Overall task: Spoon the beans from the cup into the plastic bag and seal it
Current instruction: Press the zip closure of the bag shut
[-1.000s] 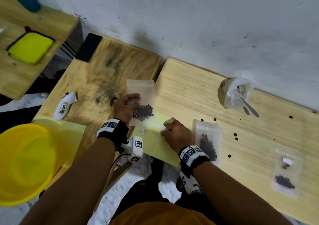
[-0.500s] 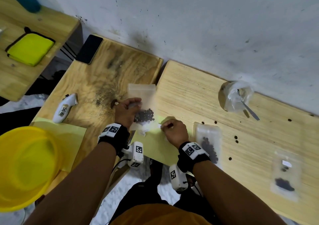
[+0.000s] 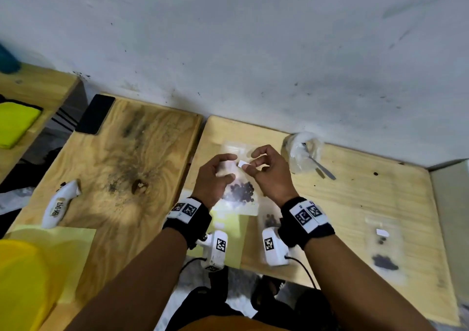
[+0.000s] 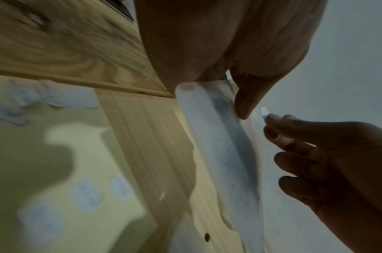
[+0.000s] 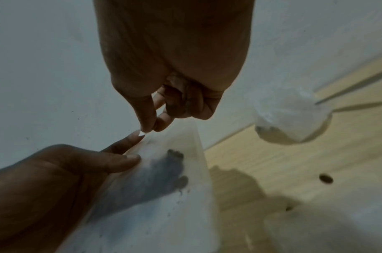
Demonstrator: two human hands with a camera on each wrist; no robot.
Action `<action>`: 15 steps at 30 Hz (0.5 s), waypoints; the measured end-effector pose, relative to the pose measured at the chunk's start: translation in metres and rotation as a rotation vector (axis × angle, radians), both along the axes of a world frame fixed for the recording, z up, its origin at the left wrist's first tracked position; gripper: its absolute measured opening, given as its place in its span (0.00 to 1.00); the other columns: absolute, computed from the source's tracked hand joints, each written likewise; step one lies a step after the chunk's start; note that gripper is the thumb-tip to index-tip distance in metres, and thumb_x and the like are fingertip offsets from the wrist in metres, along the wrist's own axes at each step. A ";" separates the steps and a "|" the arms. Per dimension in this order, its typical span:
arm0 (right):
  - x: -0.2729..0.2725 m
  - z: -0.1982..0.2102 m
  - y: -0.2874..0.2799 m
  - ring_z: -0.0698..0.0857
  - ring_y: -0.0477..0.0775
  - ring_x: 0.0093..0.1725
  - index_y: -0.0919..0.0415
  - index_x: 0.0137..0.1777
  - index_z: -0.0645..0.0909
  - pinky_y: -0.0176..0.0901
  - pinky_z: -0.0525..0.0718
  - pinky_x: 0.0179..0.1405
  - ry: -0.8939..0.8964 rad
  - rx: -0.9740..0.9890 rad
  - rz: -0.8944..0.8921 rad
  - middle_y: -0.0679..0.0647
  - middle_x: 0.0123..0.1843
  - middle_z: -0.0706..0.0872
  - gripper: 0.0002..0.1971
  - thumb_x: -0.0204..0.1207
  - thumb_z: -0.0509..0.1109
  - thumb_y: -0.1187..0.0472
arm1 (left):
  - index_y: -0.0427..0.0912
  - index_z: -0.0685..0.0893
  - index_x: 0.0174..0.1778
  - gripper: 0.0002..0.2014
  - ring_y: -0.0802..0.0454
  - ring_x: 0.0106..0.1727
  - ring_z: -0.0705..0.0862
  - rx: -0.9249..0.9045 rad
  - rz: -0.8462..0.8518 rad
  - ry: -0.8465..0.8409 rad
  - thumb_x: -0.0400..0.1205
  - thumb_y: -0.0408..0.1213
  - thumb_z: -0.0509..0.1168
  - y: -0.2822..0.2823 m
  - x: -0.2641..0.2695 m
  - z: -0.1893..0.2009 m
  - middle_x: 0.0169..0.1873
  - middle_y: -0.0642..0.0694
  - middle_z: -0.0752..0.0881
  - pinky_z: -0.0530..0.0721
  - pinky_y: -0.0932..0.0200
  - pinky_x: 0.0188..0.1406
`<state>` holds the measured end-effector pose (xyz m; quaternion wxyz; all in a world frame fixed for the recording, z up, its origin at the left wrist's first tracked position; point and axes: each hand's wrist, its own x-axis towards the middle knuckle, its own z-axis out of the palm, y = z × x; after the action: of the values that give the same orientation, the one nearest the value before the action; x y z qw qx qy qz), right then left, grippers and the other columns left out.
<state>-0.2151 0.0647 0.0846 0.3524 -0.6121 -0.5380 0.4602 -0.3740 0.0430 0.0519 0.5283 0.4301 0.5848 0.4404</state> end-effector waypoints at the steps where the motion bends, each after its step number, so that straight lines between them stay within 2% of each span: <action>1: 0.007 0.003 0.001 0.86 0.48 0.36 0.48 0.44 0.78 0.42 0.82 0.40 -0.027 0.023 -0.010 0.49 0.36 0.87 0.14 0.69 0.83 0.60 | 0.45 0.86 0.56 0.24 0.64 0.43 0.79 0.015 -0.021 0.002 0.71 0.15 0.68 0.002 0.009 0.004 0.44 0.62 0.85 0.77 0.66 0.44; 2: 0.016 0.006 0.001 0.87 0.51 0.37 0.48 0.44 0.78 0.43 0.82 0.39 -0.058 0.042 -0.025 0.47 0.35 0.87 0.14 0.69 0.82 0.60 | 0.44 0.86 0.57 0.24 0.68 0.40 0.78 0.026 -0.041 0.015 0.70 0.15 0.67 0.004 0.020 0.009 0.41 0.66 0.84 0.76 0.68 0.43; 4: 0.028 0.011 0.001 0.88 0.53 0.37 0.46 0.45 0.77 0.48 0.83 0.39 -0.136 0.057 -0.039 0.44 0.35 0.87 0.14 0.69 0.81 0.59 | 0.43 0.86 0.57 0.25 0.69 0.39 0.78 0.039 -0.056 0.030 0.70 0.14 0.68 0.006 0.035 0.015 0.39 0.69 0.84 0.75 0.66 0.44; 7: 0.050 0.020 -0.002 0.86 0.45 0.36 0.46 0.47 0.76 0.47 0.83 0.40 -0.279 0.062 -0.063 0.41 0.35 0.87 0.14 0.69 0.79 0.57 | 0.45 0.87 0.55 0.25 0.56 0.37 0.76 0.044 -0.071 -0.013 0.69 0.14 0.67 0.006 0.060 0.023 0.41 0.69 0.85 0.76 0.60 0.40; 9: 0.059 0.026 -0.005 0.85 0.41 0.35 0.45 0.47 0.75 0.44 0.80 0.37 -0.354 0.082 -0.078 0.41 0.35 0.86 0.15 0.69 0.79 0.56 | 0.46 0.87 0.55 0.24 0.50 0.42 0.73 0.034 -0.062 -0.053 0.70 0.15 0.67 0.004 0.074 0.027 0.41 0.70 0.86 0.76 0.59 0.38; 11: 0.069 0.030 -0.009 0.83 0.40 0.38 0.45 0.47 0.73 0.42 0.77 0.36 -0.403 0.127 -0.115 0.41 0.40 0.84 0.17 0.67 0.81 0.53 | 0.49 0.88 0.53 0.19 0.49 0.45 0.73 0.006 -0.021 -0.094 0.73 0.22 0.71 0.002 0.087 0.029 0.44 0.67 0.86 0.77 0.56 0.39; 13: 0.078 0.032 -0.013 0.81 0.42 0.42 0.46 0.48 0.73 0.44 0.77 0.39 -0.418 0.155 -0.179 0.41 0.48 0.80 0.22 0.63 0.83 0.48 | 0.52 0.89 0.50 0.12 0.51 0.42 0.75 -0.006 0.049 -0.104 0.75 0.31 0.74 0.001 0.097 0.031 0.44 0.60 0.86 0.76 0.55 0.38; 15: 0.087 0.031 -0.016 0.80 0.43 0.47 0.48 0.51 0.73 0.44 0.76 0.41 -0.392 0.131 -0.241 0.42 0.54 0.78 0.25 0.63 0.84 0.44 | 0.51 0.90 0.48 0.08 0.52 0.37 0.76 0.011 0.098 -0.105 0.77 0.34 0.74 0.000 0.106 0.034 0.43 0.53 0.87 0.76 0.57 0.33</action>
<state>-0.1285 0.0487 0.1151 0.3325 -0.7254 -0.5477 0.2516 -0.2679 0.0428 0.0859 0.5336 0.3804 0.5741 0.4909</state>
